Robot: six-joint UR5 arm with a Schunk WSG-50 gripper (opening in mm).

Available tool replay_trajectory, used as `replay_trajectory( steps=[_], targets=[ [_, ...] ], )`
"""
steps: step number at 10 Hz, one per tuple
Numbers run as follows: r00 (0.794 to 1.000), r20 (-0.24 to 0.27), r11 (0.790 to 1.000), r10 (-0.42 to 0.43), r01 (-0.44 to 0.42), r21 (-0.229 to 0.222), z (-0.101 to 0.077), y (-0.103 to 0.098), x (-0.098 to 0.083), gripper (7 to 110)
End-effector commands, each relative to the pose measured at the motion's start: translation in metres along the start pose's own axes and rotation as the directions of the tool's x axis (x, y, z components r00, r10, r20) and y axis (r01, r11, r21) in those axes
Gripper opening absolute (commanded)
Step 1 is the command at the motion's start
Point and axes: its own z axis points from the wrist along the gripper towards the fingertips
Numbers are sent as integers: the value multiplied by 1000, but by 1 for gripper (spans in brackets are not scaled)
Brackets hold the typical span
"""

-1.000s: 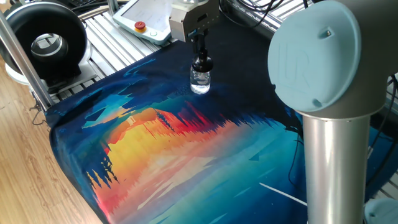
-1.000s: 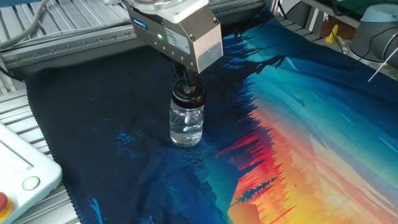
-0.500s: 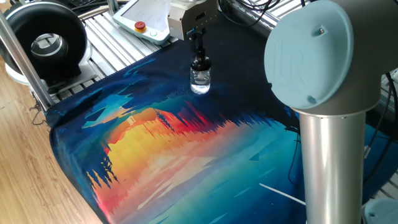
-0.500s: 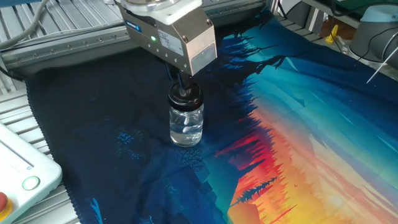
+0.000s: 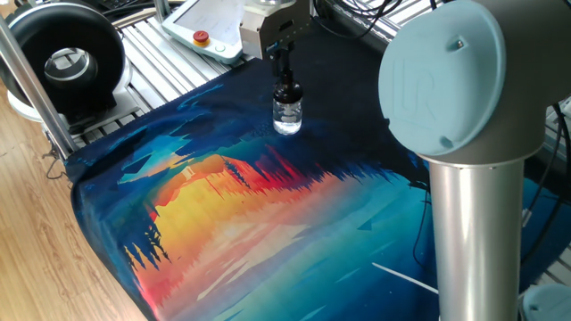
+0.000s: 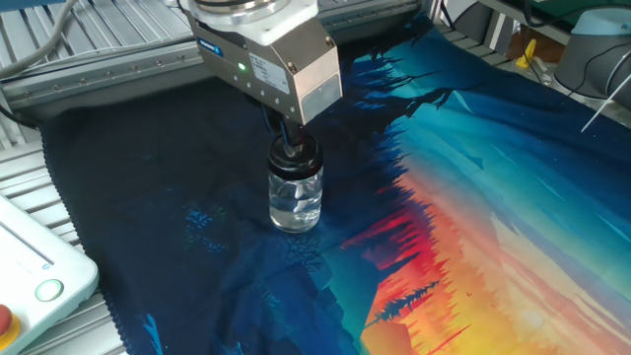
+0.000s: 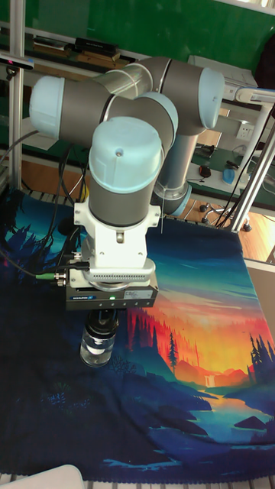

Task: Screw the lid onto the jar

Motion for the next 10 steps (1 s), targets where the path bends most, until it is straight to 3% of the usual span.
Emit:
replay_trajectory(
  steps=[1,4,10],
  targets=[
    [1000,-5,1000,0,0,-13,-6,2,3,7],
    [1000,9,1000,-5,5,-20,6,0,2,7],
    [1000,4,1000,4,-4,-18,4,0,4,7]
  ],
)
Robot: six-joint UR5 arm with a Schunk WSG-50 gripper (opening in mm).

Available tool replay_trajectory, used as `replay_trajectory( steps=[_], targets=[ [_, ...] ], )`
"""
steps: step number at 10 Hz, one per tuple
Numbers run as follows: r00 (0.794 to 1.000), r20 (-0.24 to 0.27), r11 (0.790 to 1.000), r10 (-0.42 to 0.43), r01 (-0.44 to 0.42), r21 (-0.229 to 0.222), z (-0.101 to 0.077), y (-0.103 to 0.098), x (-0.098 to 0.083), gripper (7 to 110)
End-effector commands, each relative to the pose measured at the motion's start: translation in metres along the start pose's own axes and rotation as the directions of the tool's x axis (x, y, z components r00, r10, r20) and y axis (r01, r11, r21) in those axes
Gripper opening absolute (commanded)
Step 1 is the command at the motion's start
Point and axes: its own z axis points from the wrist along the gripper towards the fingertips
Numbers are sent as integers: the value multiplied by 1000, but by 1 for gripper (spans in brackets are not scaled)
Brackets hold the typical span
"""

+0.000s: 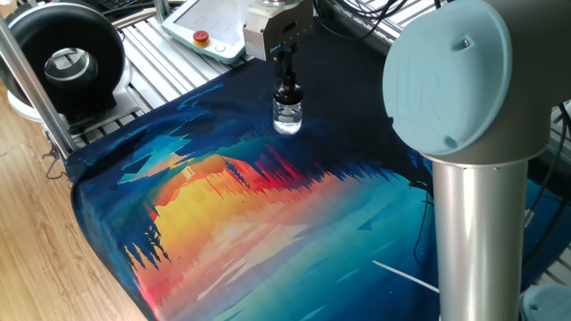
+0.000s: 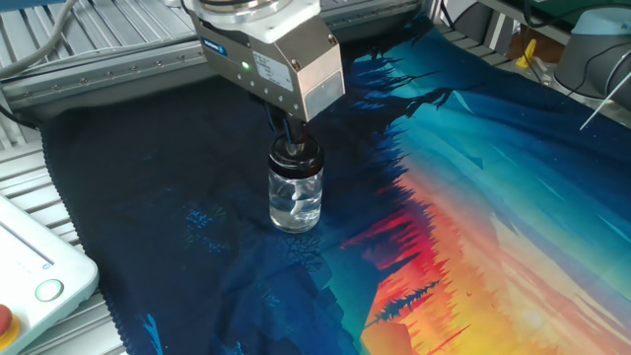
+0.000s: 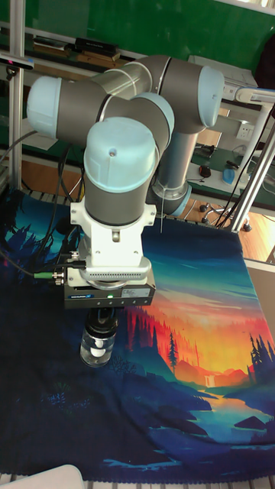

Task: Screw the lid onto the jar

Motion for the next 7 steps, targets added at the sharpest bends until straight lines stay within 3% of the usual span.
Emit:
replay_trajectory(
  steps=[1,4,7],
  targets=[
    [1000,2,1000,10,-10,-10,-1,2,-1,7],
    [999,7,998,42,-41,-46,5,11,-6,7],
    [997,10,996,76,-76,-41,-1,5,-13,7]
  ],
)
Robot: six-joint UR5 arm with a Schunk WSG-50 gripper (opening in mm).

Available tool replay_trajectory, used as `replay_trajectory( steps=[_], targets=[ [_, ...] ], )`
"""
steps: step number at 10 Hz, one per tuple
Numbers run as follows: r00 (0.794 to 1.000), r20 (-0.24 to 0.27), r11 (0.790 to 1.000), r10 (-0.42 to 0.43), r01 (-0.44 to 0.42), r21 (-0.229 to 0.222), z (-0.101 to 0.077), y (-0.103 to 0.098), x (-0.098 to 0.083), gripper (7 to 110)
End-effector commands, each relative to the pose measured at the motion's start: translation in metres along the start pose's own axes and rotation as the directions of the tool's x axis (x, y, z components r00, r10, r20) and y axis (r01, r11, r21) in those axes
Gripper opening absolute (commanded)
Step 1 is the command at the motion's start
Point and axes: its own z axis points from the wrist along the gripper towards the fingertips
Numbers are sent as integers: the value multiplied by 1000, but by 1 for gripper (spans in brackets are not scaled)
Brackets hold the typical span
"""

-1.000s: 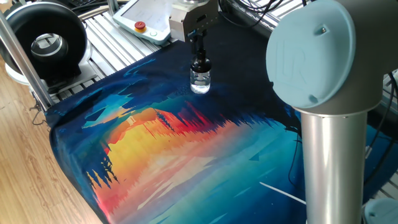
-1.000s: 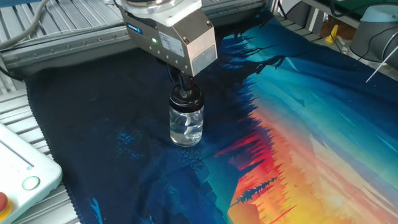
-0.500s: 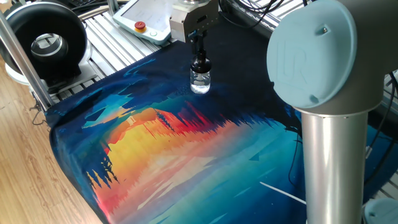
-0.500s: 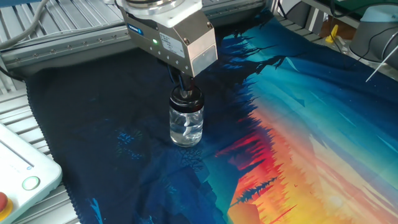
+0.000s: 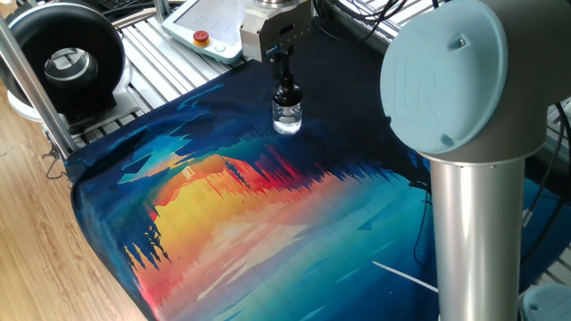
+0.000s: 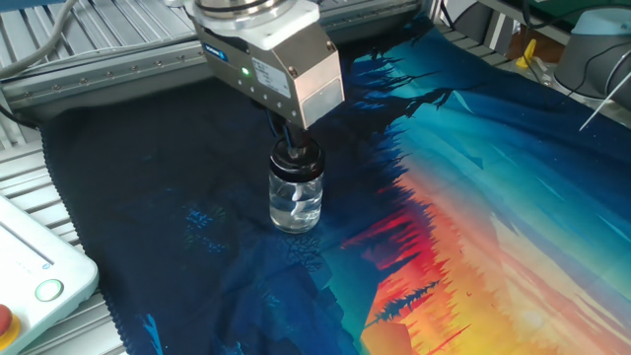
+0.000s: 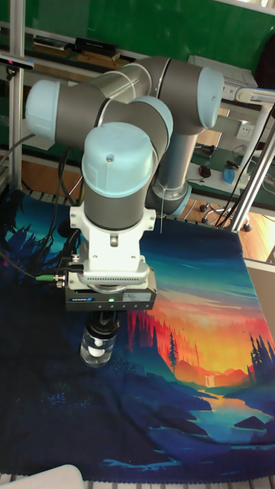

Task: Screw the lid onto the jar

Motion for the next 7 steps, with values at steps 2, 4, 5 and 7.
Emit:
replay_trajectory(
  steps=[2,4,5,7],
  targets=[
    [999,35,999,32,-32,-7,1,-6,-14,7],
    [999,40,1000,21,-22,3,2,-9,-15,7],
    [999,34,1000,12,-12,1,2,-8,-15,7],
    [1000,11,999,-30,29,42,-4,-13,-13,7]
  ],
)
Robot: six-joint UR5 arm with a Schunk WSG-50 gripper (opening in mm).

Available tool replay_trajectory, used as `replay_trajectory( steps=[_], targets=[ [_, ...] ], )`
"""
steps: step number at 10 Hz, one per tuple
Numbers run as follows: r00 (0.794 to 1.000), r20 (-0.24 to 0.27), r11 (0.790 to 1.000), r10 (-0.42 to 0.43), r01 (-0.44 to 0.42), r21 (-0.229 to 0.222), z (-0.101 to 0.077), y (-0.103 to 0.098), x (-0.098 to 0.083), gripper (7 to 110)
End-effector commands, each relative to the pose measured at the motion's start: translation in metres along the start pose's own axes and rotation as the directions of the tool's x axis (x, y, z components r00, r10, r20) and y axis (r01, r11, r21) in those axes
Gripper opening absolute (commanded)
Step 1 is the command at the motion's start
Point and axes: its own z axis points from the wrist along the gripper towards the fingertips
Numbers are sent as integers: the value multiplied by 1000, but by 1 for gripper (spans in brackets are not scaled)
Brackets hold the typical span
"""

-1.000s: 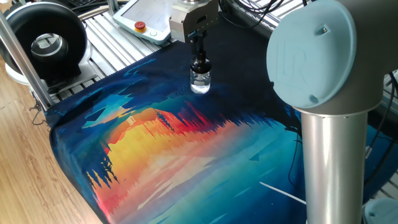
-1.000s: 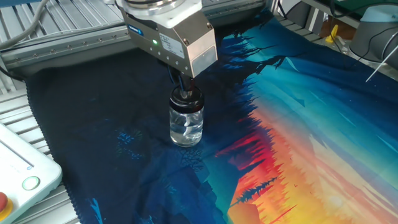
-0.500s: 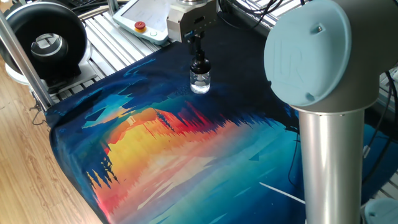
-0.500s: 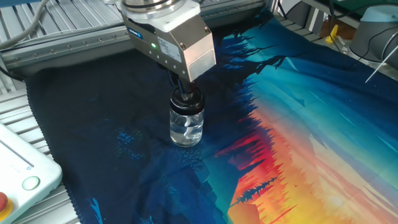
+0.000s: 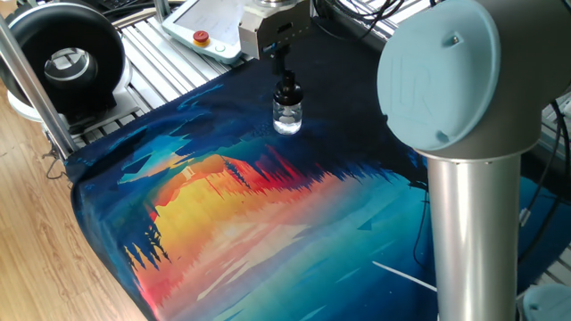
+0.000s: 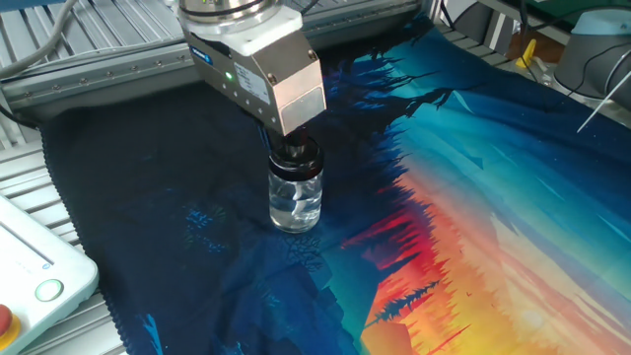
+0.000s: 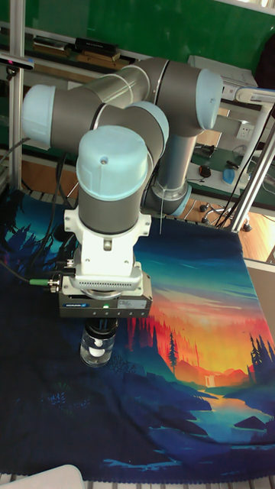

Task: Screw the lid onto the jar

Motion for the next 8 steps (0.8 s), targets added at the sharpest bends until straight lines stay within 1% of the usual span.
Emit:
replay_trajectory(
  steps=[1,2,3,4,5,6,7,8],
  targets=[
    [998,-17,998,-56,56,25,-11,-2,-1,7],
    [997,-29,995,-73,75,66,-23,-8,-5,7],
    [996,-27,993,-82,84,85,-31,-6,-9,7],
    [995,-19,993,-95,96,73,-29,-1,-9,7],
    [990,-11,989,-142,142,32,-24,9,-6,7],
    [981,-12,981,-191,191,27,-25,8,-6,7],
    [972,-20,971,-233,234,46,-28,3,-3,22],
    [957,-21,956,-290,291,43,-31,4,-1,22]
  ],
)
